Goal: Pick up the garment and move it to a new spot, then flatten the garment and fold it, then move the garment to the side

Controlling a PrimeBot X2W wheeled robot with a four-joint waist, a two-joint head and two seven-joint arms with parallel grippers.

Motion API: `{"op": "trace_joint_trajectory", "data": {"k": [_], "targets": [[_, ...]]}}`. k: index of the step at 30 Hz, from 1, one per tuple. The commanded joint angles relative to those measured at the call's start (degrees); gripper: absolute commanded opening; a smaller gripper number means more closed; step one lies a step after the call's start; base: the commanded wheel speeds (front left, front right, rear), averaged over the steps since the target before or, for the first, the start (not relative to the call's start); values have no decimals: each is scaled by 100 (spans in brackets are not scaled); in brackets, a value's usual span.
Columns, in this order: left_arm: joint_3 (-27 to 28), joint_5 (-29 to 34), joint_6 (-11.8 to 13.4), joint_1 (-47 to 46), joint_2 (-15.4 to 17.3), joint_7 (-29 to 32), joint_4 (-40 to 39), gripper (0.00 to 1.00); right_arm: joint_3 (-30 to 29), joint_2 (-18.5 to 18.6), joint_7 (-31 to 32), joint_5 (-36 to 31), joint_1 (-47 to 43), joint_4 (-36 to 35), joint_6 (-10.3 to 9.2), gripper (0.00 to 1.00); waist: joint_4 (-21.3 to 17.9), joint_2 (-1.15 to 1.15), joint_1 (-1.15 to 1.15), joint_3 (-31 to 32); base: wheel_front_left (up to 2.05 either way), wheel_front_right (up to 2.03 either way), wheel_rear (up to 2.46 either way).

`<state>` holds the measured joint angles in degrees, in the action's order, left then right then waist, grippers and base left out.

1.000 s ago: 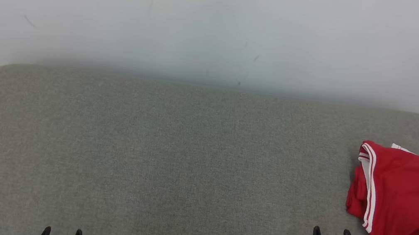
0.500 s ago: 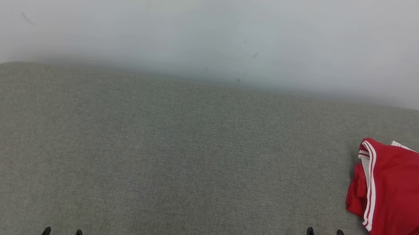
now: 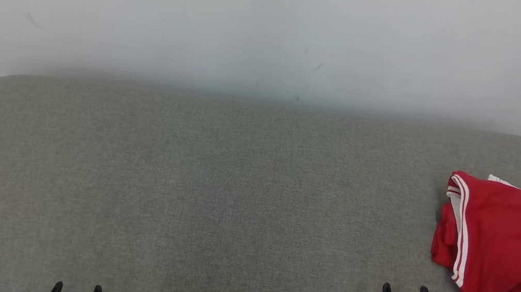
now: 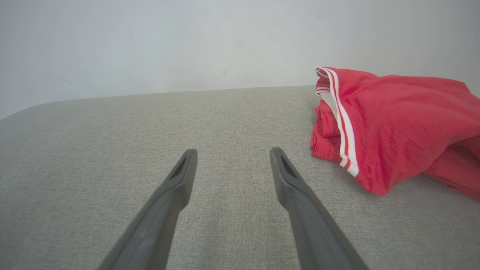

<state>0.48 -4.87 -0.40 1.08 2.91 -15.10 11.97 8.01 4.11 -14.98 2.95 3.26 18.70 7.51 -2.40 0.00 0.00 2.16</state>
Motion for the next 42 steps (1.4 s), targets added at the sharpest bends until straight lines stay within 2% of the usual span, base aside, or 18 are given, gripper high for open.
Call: {"op": "trace_joint_trajectory", "data": {"k": [1, 33, 34, 37, 42], "targets": [[14, 26, 22, -2, 3, -2, 10, 100, -2, -21, -23, -13, 42, -26, -6, 100, 1, 0, 0, -2, 0, 0, 0], [-14, -18, -4, -114, 1, 0, 10, 100, -11, -10, -5, -22, 103, -42, -1, 100, 26, 0, 0, -84, 0, 0, 0], [-23, -8, -5, -2, -4, 1, 101, 0, -19, -32, 17, -33, -35, 63, 0, 0, 26, 0, 0, -85, 0, 0, 0], [-46, -3, -2, 21, -8, 11, 257, 0, -19, -37, 36, -37, -110, 209, 1, 0, 26, 0, 0, -86, 0, 0, 0], [65, -593, -52, -100, -7, 216, 327, 0, -97, -33, 165, 606, -86, 150, 1, 0, 35, 0, 0, -91, 0, 0, 0]]}}
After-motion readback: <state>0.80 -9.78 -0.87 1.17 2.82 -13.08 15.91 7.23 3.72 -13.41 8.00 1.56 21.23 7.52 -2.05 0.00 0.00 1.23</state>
